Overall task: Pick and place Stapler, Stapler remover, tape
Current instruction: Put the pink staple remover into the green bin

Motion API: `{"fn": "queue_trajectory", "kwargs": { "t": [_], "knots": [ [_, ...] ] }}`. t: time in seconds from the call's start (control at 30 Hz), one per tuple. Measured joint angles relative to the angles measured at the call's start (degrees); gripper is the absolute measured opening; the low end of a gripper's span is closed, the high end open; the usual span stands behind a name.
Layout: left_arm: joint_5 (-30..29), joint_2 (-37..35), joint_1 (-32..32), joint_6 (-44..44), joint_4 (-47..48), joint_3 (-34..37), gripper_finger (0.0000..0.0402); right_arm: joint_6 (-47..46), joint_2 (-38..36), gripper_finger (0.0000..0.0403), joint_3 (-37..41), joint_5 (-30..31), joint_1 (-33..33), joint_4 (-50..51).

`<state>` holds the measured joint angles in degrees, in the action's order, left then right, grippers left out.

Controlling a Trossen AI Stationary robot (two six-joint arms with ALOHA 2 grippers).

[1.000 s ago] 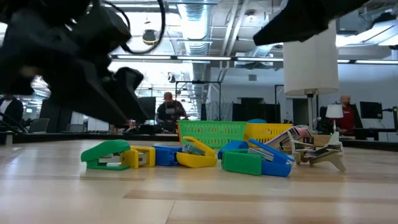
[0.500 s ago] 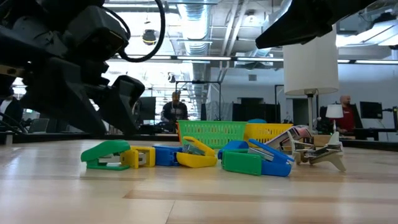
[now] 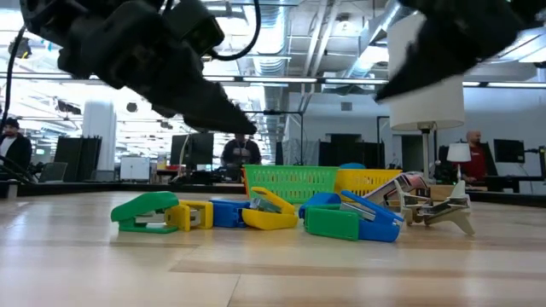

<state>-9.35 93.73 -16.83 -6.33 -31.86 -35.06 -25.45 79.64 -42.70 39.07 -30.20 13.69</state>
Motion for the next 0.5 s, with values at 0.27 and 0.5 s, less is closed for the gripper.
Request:
{"fn": "queue_trajectory", "kwargs": {
  "t": [0.27,0.5],
  "knots": [
    [0.2,0.0,-0.7,0.0,-0.1,-0.1,0.0214,-12.9,0.4,0.0122,0.0,-9.1,2.9,11.7],
    [0.2,0.0,-0.8,0.0,-0.1,-0.1,0.0214,-19.4,0.3,0.0123,0.0,-18.3,4.0,11.3]
  ]
}}
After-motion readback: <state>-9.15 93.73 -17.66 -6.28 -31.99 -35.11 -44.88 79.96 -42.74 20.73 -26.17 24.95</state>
